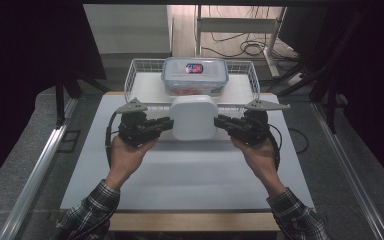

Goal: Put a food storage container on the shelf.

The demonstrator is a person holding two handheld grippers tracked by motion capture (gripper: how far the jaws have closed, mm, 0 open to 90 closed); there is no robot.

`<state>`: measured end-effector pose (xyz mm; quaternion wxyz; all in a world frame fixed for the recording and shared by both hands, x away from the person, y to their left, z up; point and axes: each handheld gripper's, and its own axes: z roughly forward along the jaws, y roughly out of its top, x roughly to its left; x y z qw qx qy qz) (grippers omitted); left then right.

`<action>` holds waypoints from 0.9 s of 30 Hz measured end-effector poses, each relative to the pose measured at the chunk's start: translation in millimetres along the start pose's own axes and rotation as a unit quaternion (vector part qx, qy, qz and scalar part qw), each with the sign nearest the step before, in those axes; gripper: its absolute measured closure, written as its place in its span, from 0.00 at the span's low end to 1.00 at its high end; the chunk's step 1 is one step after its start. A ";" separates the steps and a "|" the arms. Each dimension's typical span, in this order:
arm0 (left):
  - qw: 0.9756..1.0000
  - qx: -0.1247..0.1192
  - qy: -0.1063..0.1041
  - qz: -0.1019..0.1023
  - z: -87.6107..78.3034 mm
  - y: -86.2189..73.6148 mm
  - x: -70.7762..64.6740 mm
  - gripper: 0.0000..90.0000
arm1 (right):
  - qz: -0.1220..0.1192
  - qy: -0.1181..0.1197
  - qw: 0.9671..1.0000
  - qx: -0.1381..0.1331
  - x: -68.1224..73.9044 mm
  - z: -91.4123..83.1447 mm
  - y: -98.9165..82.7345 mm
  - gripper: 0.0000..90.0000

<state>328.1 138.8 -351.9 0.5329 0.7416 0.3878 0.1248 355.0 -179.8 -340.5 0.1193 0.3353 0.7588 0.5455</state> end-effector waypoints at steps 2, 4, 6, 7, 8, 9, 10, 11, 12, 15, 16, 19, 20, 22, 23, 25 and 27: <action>1.000 0.000 0.003 0.004 -0.9 4.7 0.2 0.88 | -0.002 -0.002 1.000 -0.002 0.0 0.2 4.8 0.87; 1.000 -0.003 0.003 0.004 -1.8 9.9 0.8 0.88 | -0.005 -0.004 1.000 -0.004 -0.5 -0.1 10.9 0.87; 1.000 -0.005 0.004 0.004 -2.8 14.7 1.7 0.88 | -0.007 -0.004 1.000 -0.007 -1.3 0.4 16.0 0.87; 1.000 -0.006 0.004 0.004 -3.4 17.0 2.5 0.88 | -0.006 -0.003 1.000 -0.009 -1.3 0.6 17.7 0.87; 1.000 -0.007 0.004 0.003 -3.8 19.2 3.1 0.88 | -0.005 -0.004 1.000 -0.009 -1.6 0.8 20.1 0.87; 1.000 -0.007 0.005 0.004 -4.5 21.9 3.9 0.88 | -0.004 -0.003 1.000 -0.008 -2.1 1.3 22.3 0.87; 1.000 -0.007 0.005 0.003 -4.8 23.6 4.3 0.88 | -0.001 -0.001 1.000 -0.009 -2.8 2.3 24.7 0.87; 1.000 -0.007 0.007 0.004 -5.3 26.4 5.2 0.88 | -0.001 -0.001 1.000 -0.008 -3.2 2.7 26.2 0.87; 1.000 -0.007 0.006 0.005 -5.9 28.8 6.3 0.88 | 0.001 -0.001 1.000 -0.009 -4.0 3.9 28.5 0.87; 1.000 -0.007 0.009 0.008 -6.7 36.0 7.3 0.88 | 0.004 0.001 1.000 -0.011 -5.7 5.7 34.6 0.87; 1.000 -0.007 0.012 0.013 -7.0 38.4 7.0 0.88 | 0.003 -0.001 1.000 -0.012 -6.2 6.0 36.8 0.87; 1.000 -0.010 0.013 0.020 -9.0 46.4 6.3 0.88 | 0.002 -0.004 1.000 -0.015 -6.7 5.7 42.4 0.87; 1.000 -0.011 0.014 0.022 -9.6 48.6 6.1 0.88 | 0.002 -0.003 1.000 -0.018 -6.9 5.2 44.9 0.86; 0.999 -0.013 0.015 0.027 -11.0 55.2 5.4 0.88 | 0.001 -0.003 1.000 -0.021 -7.3 4.5 48.6 0.86; 0.999 -0.013 0.015 0.028 -11.7 58.3 5.3 0.88 | 0.001 -0.003 1.000 -0.024 -8.0 4.0 51.3 0.86; 0.999 -0.015 0.014 0.030 -12.9 64.6 5.3 0.89 | 0.001 -0.004 1.000 -0.025 -9.0 3.2 55.9 0.86; 0.999 -0.015 0.015 0.032 -13.9 70.3 5.6 0.89 | 0.003 -0.003 1.000 -0.028 -10.0 2.8 60.5 0.86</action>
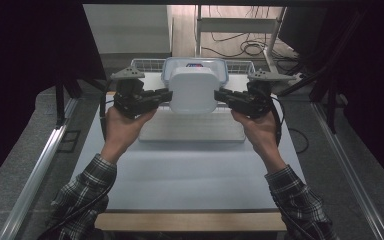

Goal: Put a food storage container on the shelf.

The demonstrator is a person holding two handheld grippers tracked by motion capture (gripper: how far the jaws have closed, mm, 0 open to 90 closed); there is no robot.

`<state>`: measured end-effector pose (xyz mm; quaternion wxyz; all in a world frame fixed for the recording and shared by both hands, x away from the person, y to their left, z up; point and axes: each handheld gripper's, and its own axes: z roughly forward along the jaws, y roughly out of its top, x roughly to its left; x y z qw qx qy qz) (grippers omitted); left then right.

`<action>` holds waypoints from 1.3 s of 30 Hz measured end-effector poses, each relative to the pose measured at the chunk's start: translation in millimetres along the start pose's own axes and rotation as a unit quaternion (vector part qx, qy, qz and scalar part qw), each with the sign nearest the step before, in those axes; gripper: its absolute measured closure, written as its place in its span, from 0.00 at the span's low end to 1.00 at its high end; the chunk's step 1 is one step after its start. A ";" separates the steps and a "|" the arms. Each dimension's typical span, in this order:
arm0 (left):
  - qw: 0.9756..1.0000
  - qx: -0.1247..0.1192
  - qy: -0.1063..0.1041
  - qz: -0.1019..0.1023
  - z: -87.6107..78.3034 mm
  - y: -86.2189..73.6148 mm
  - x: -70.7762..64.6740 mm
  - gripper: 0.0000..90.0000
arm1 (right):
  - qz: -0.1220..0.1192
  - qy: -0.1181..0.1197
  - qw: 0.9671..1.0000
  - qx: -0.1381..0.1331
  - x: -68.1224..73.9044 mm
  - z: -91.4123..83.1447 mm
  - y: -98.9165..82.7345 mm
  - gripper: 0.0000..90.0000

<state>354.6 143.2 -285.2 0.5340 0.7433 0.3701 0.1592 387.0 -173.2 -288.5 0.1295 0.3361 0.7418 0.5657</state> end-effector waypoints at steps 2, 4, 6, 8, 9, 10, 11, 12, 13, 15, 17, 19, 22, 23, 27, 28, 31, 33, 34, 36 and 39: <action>1.000 -0.002 0.000 0.000 -0.3 6.3 1.2 0.89 | 0.000 0.000 1.000 -0.003 -1.2 0.5 5.6 0.86; 1.000 -0.002 0.000 -0.001 -0.3 11.7 2.7 0.89 | 0.000 0.000 1.000 -0.004 -2.5 1.1 11.2 0.86; 1.000 -0.004 0.000 -0.001 0.1 16.0 3.9 0.89 | -0.002 -0.004 1.000 -0.005 -3.0 1.3 16.7 0.86; 1.000 -0.005 0.002 -0.002 0.7 18.8 4.8 0.89 | -0.002 -0.007 1.000 -0.005 -3.4 1.6 20.4 0.86; 1.000 -0.007 0.002 -0.002 1.0 20.5 5.4 0.89 | -0.002 -0.009 1.000 -0.005 -3.8 1.9 22.3 0.86; 1.000 -0.008 0.003 -0.002 1.3 22.2 6.1 0.89 | -0.002 -0.009 1.000 -0.006 -4.3 2.5 24.2 0.86; 1.000 -0.010 0.003 -0.003 1.7 24.0 6.6 0.89 | -0.001 -0.011 1.000 -0.006 -4.7 2.9 26.1 0.86; 1.000 -0.012 0.003 -0.002 1.9 25.8 7.1 0.89 | -0.001 -0.012 1.000 -0.007 -5.2 3.4 28.1 0.86; 1.000 -0.014 0.003 -0.002 2.4 28.3 7.8 0.89 | -0.001 -0.013 1.000 -0.008 -5.7 3.8 30.1 0.85; 1.000 -0.018 0.002 -0.004 3.2 32.1 9.5 0.89 | -0.001 -0.016 1.000 -0.011 -7.0 4.6 34.4 0.85; 1.000 -0.020 0.002 -0.005 4.6 35.4 11.5 0.89 | 0.001 -0.018 1.000 -0.012 -8.6 5.8 38.5 0.85; 1.000 -0.020 0.002 -0.008 7.0 37.7 13.8 0.88 | 0.005 -0.021 1.000 -0.012 -10.7 7.9 42.0 0.85; 1.000 -0.020 0.005 -0.013 10.9 39.8 17.2 0.88 | 0.007 -0.026 1.000 -0.010 -14.0 11.6 46.6 0.85; 1.000 -0.019 0.006 -0.014 12.5 40.5 18.5 0.88 | 0.008 -0.028 1.000 -0.009 -14.8 12.7 48.0 0.85; 1.000 -0.018 0.009 -0.015 18.1 43.8 23.7 0.87 | 0.012 -0.035 0.999 -0.010 -18.5 17.5 52.6 0.84; 1.000 -0.017 0.011 -0.016 20.2 45.0 25.0 0.87 | 0.013 -0.037 0.999 -0.010 -19.5 18.8 53.5 0.84; 1.000 -0.015 0.017 -0.016 23.8 47.2 27.6 0.86 | 0.019 -0.042 0.999 -0.010 -23.1 23.6 55.8 0.84; 1.000 -0.015 0.018 -0.018 26.3 48.6 28.8 0.86 | 0.023 -0.043 0.999 -0.011 -25.0 25.4 56.9 0.83; 1.000 -0.014 0.020 -0.017 27.5 49.4 29.4 0.85 | 0.025 -0.045 0.999 -0.012 -26.0 26.3 57.4 0.83; 1.000 -0.016 0.019 -0.019 29.2 50.3 30.4 0.85 | 0.028 -0.045 0.999 -0.013 -27.9 27.3 58.0 0.83; 0.999 -0.018 0.017 -0.019 31.5 51.8 30.7 0.81 | 0.032 -0.042 0.998 -0.017 -30.3 28.8 58.3 0.78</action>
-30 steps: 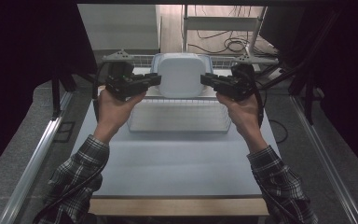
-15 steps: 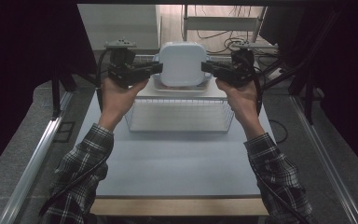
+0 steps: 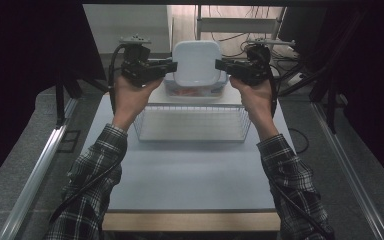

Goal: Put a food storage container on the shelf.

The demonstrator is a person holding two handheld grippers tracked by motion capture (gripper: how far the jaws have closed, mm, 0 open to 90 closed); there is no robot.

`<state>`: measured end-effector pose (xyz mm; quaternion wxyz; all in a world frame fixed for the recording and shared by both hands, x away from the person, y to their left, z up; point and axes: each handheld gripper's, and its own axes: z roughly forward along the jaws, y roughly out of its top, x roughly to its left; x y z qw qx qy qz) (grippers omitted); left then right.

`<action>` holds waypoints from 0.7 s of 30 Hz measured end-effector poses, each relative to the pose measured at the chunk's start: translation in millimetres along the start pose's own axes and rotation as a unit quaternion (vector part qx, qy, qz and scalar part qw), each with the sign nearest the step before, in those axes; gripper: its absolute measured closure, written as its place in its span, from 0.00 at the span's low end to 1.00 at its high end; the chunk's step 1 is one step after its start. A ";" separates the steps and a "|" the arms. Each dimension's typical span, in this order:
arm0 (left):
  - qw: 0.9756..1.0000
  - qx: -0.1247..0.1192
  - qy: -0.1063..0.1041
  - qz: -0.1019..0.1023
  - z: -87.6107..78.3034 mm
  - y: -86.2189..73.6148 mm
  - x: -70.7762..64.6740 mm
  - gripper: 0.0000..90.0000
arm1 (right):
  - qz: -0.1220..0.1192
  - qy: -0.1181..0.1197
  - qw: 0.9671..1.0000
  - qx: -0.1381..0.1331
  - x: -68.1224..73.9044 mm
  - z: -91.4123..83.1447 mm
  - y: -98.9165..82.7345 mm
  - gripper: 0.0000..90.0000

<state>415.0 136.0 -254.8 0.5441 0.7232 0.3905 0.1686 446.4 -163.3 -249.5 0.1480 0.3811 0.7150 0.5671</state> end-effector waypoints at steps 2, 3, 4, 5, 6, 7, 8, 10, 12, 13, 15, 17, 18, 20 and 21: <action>1.000 0.001 0.007 0.006 1.9 1.0 -1.2 0.78 | 0.000 -0.002 1.000 -0.004 0.0 1.4 0.6 0.77; 1.000 0.002 0.011 0.009 2.6 1.5 -1.7 0.77 | 0.003 -0.002 1.000 -0.004 0.7 1.5 1.0 0.76; 1.000 0.002 0.014 0.010 3.4 2.0 -1.9 0.76 | 0.001 -0.004 1.000 -0.006 0.7 2.1 1.4 0.76; 1.000 0.002 0.015 0.010 3.7 2.3 -1.5 0.75 | -0.001 -0.004 1.000 -0.007 0.5 2.4 1.9 0.76; 1.000 0.001 0.016 0.011 4.1 2.6 -0.8 0.75 | -0.001 -0.005 1.000 -0.008 0.7 2.4 2.5 0.75; 1.000 0.000 0.018 0.009 4.5 2.9 -0.4 0.74 | -0.001 -0.006 1.000 -0.009 0.9 2.6 3.1 0.75; 1.000 -0.001 0.021 0.006 5.1 3.2 0.3 0.72 | -0.004 -0.009 1.000 -0.009 0.8 2.9 3.6 0.75; 1.000 0.000 0.028 0.005 7.3 3.7 1.2 0.70 | -0.008 -0.016 1.000 -0.008 0.8 4.0 4.9 0.75; 0.999 0.006 0.034 0.009 10.0 4.6 1.8 0.69 | -0.009 -0.018 1.000 -0.007 0.4 5.5 5.4 0.75; 0.999 0.009 0.039 0.011 12.4 5.3 2.5 0.68 | -0.008 -0.019 1.000 -0.006 0.2 6.6 5.7 0.74; 0.999 0.014 0.043 0.011 15.9 6.5 3.6 0.68 | -0.008 -0.020 1.000 -0.004 0.3 9.1 6.0 0.74; 0.999 0.008 0.034 0.005 18.7 8.3 4.9 0.68 | -0.012 -0.023 1.000 -0.001 1.2 12.0 6.1 0.74; 0.999 0.018 0.037 0.007 20.6 9.4 4.7 0.70 | -0.016 -0.027 0.999 0.001 2.0 14.0 6.0 0.75; 0.997 0.051 0.059 0.024 29.6 9.7 2.5 0.70 | -0.022 -0.031 0.999 0.010 2.9 17.7 5.8 0.75; 0.995 0.060 0.065 0.034 33.2 9.0 2.2 0.70 | -0.022 -0.032 0.999 0.012 3.3 19.2 5.5 0.75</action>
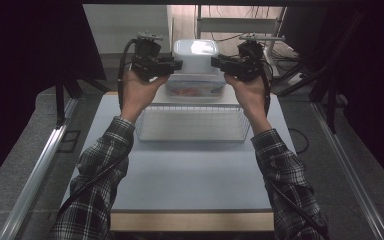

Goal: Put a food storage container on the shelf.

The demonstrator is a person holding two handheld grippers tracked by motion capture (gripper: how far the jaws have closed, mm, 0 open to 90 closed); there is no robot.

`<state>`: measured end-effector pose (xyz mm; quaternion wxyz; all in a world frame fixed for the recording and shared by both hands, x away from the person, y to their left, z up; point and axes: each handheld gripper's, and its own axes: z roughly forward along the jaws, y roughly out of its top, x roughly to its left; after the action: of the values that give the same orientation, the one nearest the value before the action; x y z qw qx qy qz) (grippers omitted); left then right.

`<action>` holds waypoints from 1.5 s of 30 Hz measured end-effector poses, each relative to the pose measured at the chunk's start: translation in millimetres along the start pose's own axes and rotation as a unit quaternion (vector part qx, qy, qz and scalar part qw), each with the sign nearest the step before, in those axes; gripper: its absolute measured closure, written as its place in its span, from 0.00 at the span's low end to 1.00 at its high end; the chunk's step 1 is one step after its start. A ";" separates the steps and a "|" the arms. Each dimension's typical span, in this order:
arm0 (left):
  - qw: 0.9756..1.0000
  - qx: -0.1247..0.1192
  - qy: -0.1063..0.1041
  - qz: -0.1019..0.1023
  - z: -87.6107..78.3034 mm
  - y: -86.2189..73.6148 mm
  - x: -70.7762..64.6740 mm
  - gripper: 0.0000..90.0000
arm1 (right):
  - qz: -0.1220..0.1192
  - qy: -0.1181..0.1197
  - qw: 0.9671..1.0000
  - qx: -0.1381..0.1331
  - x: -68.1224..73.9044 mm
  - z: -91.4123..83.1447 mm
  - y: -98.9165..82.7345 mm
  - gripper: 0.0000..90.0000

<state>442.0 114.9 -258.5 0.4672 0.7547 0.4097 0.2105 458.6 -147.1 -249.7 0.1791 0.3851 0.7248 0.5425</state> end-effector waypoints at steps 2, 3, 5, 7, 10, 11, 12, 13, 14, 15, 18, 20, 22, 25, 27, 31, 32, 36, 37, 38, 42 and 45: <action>1.000 -0.002 -0.006 -0.005 4.5 -1.3 -1.2 0.69 | -0.002 -0.001 1.000 0.000 0.9 2.5 -0.8 0.75; 1.000 -0.003 -0.008 -0.005 5.4 -1.8 -1.7 0.69 | -0.004 -0.002 1.000 0.001 1.3 3.6 -1.5 0.75; 1.000 -0.005 -0.008 -0.002 6.0 -2.7 -2.0 0.68 | -0.008 -0.006 1.000 0.004 1.5 3.9 -2.6 0.75; 1.000 -0.008 -0.013 -0.003 5.0 -3.7 -1.5 0.68 | -0.011 -0.007 1.000 0.006 0.0 4.0 -3.8 0.75; 1.000 -0.010 -0.014 -0.005 3.7 -5.0 -0.6 0.67 | -0.009 -0.009 1.000 0.007 -4.0 3.0 -5.7 0.75; 1.000 -0.014 -0.014 -0.005 2.7 -5.6 0.4 0.67 | -0.008 -0.008 1.000 0.005 -4.9 2.4 -6.1 0.75; 1.000 -0.017 -0.012 -0.004 1.7 -6.2 1.6 0.67 | -0.008 -0.006 1.000 0.004 -6.2 1.0 -6.6 0.78; 1.000 -0.019 -0.010 -0.004 0.6 -6.9 3.1 0.68 | -0.012 -0.010 1.000 0.005 -7.2 0.1 -7.1 0.81; 1.000 -0.022 -0.005 -0.004 -0.5 -7.7 5.1 0.71 | -0.015 -0.015 1.000 0.006 -8.4 -0.8 -7.6 0.85; 1.000 -0.024 -0.003 -0.006 -1.2 -8.3 7.0 0.75 | -0.019 -0.021 1.000 0.008 -10.4 -1.5 -8.1 0.89; 0.999 -0.033 0.011 -0.019 0.4 -10.2 15.1 0.86 | -0.020 -0.041 0.999 0.007 -18.8 -0.3 -9.4 0.98; 0.999 -0.037 0.019 -0.023 3.7 -10.8 18.1 0.91 | -0.019 -0.056 0.998 0.006 -27.7 4.9 -10.5 0.99; 0.998 -0.042 0.033 -0.029 9.9 -11.7 21.5 0.93 | -0.015 -0.064 0.998 0.006 -35.4 12.7 -11.5 0.99; 0.997 -0.041 0.049 -0.034 20.6 -12.0 27.2 0.94 | -0.018 -0.069 0.997 0.006 -42.8 27.5 -10.6 0.99; 0.997 -0.042 0.055 -0.038 27.3 -11.5 30.5 0.94 | -0.025 -0.079 0.997 0.003 -45.2 35.3 -7.9 0.99; 0.995 -0.048 0.070 -0.053 43.1 -9.4 40.2 0.95 | -0.031 -0.078 0.996 0.005 -50.6 52.1 -1.7 0.99; 0.995 -0.047 0.068 -0.056 46.4 -8.9 42.4 0.95 | -0.036 -0.072 0.997 0.006 -51.1 55.5 -0.5 0.99; 0.995 -0.047 0.068 -0.050 52.8 -8.2 41.6 0.97 | -0.049 -0.070 0.996 0.010 -48.0 60.7 0.6 0.99; 0.996 -0.046 0.063 -0.053 52.4 -8.7 42.2 0.97 | -0.048 -0.071 0.996 0.009 -47.2 60.1 0.3 0.99; 0.996 -0.046 0.059 -0.057 51.6 -9.6 42.8 0.98 | -0.045 -0.067 0.997 0.010 -46.6 58.8 -0.2 0.99; 0.996 -0.048 0.050 -0.059 47.2 -14.6 40.6 0.99 | -0.039 -0.058 0.998 0.007 -40.9 50.9 -4.7 0.99; 0.996 -0.049 0.046 -0.062 44.2 -16.5 38.2 0.98 | -0.039 -0.059 0.997 0.008 -37.9 47.5 -7.0 0.99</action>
<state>488.0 126.3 -296.5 0.4964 0.6935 0.4663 0.2350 512.5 -145.7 -278.7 0.2398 0.3890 0.7317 0.5057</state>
